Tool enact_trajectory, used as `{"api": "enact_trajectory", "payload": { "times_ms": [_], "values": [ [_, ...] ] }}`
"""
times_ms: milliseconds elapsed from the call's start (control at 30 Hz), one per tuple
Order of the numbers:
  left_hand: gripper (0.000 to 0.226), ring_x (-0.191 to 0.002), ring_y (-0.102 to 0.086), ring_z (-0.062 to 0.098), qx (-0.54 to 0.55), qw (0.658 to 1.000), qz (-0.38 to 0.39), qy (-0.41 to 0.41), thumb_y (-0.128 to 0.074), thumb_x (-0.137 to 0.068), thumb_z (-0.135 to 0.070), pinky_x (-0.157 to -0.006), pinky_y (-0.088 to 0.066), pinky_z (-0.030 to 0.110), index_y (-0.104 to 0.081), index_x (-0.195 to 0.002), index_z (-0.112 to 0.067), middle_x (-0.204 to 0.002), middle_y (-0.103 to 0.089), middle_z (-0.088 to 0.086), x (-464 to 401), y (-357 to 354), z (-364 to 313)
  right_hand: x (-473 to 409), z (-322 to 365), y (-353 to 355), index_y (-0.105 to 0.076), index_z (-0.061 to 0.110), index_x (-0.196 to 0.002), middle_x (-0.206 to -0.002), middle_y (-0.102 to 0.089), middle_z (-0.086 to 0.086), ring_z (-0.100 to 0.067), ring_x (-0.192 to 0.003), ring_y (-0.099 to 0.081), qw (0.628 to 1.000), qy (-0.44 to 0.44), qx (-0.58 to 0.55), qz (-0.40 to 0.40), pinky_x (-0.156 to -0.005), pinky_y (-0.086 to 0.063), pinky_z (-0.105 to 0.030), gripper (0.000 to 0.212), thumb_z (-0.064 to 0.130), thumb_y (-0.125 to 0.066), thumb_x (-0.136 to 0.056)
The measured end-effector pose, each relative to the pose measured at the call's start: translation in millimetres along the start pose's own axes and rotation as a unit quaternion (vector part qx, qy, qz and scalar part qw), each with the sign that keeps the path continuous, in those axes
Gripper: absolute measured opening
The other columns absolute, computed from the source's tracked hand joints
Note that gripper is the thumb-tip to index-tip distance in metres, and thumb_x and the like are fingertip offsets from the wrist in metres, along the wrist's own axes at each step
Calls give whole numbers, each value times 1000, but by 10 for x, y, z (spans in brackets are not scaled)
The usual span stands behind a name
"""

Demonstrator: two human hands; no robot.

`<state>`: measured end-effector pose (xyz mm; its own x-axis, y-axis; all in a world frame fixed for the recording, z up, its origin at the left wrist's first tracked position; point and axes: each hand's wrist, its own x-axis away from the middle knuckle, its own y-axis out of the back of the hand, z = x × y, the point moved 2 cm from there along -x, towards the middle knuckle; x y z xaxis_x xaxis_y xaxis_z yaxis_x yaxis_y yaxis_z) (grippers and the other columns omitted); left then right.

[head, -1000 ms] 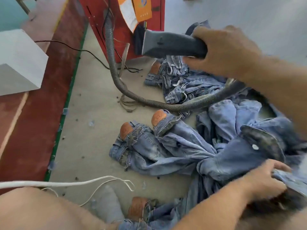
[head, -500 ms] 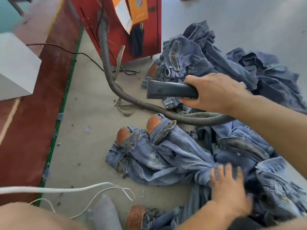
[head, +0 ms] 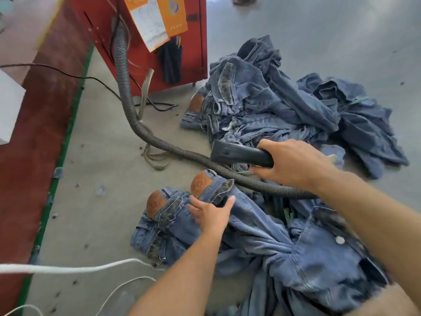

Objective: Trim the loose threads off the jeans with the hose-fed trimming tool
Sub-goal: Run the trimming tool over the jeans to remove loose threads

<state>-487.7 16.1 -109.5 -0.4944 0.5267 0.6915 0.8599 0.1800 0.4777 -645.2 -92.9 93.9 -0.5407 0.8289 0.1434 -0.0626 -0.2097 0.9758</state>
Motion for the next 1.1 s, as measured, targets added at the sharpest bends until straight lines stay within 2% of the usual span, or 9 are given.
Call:
{"api": "enact_trajectory", "payload": {
  "times_ms": [100, 200, 333, 433, 533, 733, 800, 900, 1100],
  "values": [
    [131, -134, -50, 38, 11, 998, 31, 56, -87, -76, -37, -112, -41, 47, 8, -158, 1, -149, -48, 22, -274, 10, -26, 104, -113, -76, -48, 35, -96, -73, -57, 10, -20, -68, -57, 1000, -29, 0, 11, -59, -43, -37, 44, 77, -56, -85],
    [33, -77, -66, 29, 194, 972, 102, 86, -72, -76, 3, -69, -55, 35, -66, -108, 5, -96, -71, 20, -345, 160, -38, 186, -150, -77, -47, 35, -94, -71, -54, 11, -18, -65, -53, 999, -45, -9, 9, -56, -36, -34, 41, 74, -59, -85],
    [54, -117, -64, 42, 405, 868, 287, 13, -67, -78, 12, -108, -49, 54, -62, -131, 4, -128, -66, 24, 80, 781, 353, 276, -127, 13, -49, 31, -95, -74, -60, 8, -20, -68, -57, 998, -60, -29, -12, -57, -39, -35, 42, 71, -59, -87],
    [70, -134, -53, 43, 363, 832, 420, 27, -74, -89, -12, -118, -36, 57, -44, -152, -1, -148, -53, 26, 514, 1261, 811, 375, -71, 63, -51, 29, -95, -74, -59, 8, -19, -69, -58, 996, -67, -49, -24, -62, -42, -37, 43, 70, -60, -88],
    [61, -139, -50, 37, 331, 852, 406, 20, -35, -108, -55, -118, -33, 56, -51, -151, -15, -151, -53, 18, 766, 1479, 769, 527, -12, 124, -51, 30, -95, -73, -59, 8, -19, -68, -58, 997, -51, -49, -16, -63, -40, -37, 41, 69, -60, -89],
    [39, -98, -71, 35, 322, 911, 246, -84, -59, -79, 5, -81, -62, 38, -73, -116, 4, -110, -75, 22, 930, 1883, 442, 861, 182, 123, -49, 33, -96, -76, -60, 10, -17, -71, -59, 998, -33, -46, -8, -65, -52, -39, 38, 68, -60, -89],
    [33, -101, -73, 31, 359, 884, 290, -76, -52, -96, -17, -82, -60, 36, -79, -112, -6, -111, -76, 17, 1087, 2030, 421, 954, 220, 119, -49, 35, -95, -74, -60, 12, -9, -66, -57, 998, -37, -56, -20, -60, -52, -37, 37, 70, -60, -90],
    [74, -124, -65, 33, 302, 889, 344, 10, -36, -100, -72, -104, -51, 45, -71, -131, -15, -134, -68, 16, 1191, 1986, 584, 1109, 232, 108, -45, 38, -91, -68, -58, 14, -5, -61, -55, 996, -41, -71, -38, -54, -48, -34, 37, 73, -57, -87],
    [28, -93, -77, 27, 149, 950, 274, -26, -68, -94, -3, -81, -62, 40, -66, -121, -10, -107, -78, 14, 1244, 1738, 947, 1356, 190, 70, -45, 42, -90, -66, -56, 19, -3, -60, -54, 995, -32, -80, -43, -51, -40, -30, 34, 74, -53, -82]
  ]
}}
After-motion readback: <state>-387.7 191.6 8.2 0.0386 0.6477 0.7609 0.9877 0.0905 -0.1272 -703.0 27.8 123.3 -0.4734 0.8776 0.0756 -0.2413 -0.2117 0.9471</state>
